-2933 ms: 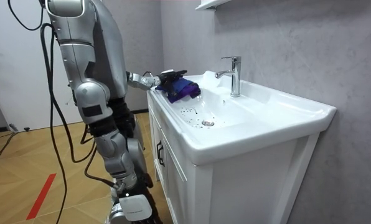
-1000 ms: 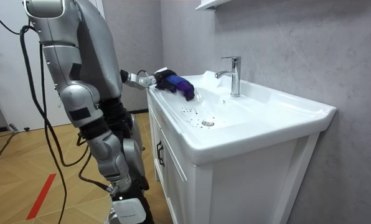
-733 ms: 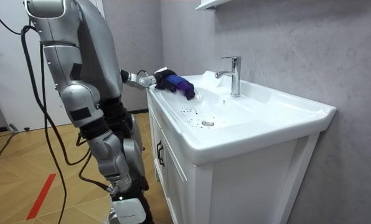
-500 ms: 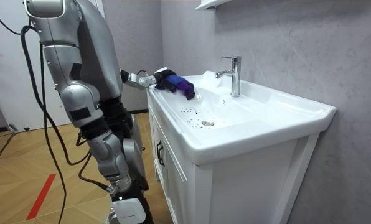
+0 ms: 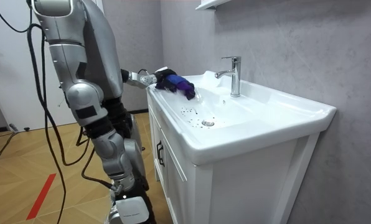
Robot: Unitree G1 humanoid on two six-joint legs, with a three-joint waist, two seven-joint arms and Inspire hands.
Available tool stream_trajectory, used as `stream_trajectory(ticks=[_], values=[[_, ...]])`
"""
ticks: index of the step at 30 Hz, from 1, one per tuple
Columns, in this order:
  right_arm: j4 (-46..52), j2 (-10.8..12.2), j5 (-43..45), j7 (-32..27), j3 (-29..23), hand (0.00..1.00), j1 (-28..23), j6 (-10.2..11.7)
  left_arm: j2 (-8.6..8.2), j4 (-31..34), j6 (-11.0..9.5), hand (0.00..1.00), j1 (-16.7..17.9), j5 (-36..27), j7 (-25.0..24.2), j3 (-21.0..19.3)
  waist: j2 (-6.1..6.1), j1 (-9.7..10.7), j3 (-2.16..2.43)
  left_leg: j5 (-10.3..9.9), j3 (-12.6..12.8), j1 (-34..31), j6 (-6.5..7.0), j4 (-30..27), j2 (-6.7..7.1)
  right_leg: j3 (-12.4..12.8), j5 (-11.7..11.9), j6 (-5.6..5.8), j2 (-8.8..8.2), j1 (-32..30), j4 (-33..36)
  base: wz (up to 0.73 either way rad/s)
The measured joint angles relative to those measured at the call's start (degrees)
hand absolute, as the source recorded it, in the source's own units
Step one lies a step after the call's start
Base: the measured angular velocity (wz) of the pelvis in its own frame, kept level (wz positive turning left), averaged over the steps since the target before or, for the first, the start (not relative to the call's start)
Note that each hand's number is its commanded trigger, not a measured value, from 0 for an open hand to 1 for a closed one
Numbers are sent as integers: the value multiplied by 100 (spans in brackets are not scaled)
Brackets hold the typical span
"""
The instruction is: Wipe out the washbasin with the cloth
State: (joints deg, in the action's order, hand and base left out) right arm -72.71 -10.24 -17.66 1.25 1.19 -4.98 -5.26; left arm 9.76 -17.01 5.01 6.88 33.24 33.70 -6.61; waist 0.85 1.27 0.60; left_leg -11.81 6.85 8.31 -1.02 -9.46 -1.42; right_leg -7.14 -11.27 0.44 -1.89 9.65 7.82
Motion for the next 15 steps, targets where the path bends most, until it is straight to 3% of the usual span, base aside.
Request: stream_trajectory(ticks=[7, 15], values=[[-43, 38, 1, 15, -33, 0, -26, 261, -3, 956, -5, 100, -76, 20, -208, 59, 35, 101, -81, 0, -90, -172, 0, -5, 1, -64, 20, -3, 0, -133, -7, 4], [-167, 28, -12, 17, -36, 0, -10, 406, -9, 1194, -36, 100, -83, 271, -493, 228, 117, 227, -81, 0, -83, -166, 0, -2, -5, -43, 20, -3, 5, -131, -13, -1]])
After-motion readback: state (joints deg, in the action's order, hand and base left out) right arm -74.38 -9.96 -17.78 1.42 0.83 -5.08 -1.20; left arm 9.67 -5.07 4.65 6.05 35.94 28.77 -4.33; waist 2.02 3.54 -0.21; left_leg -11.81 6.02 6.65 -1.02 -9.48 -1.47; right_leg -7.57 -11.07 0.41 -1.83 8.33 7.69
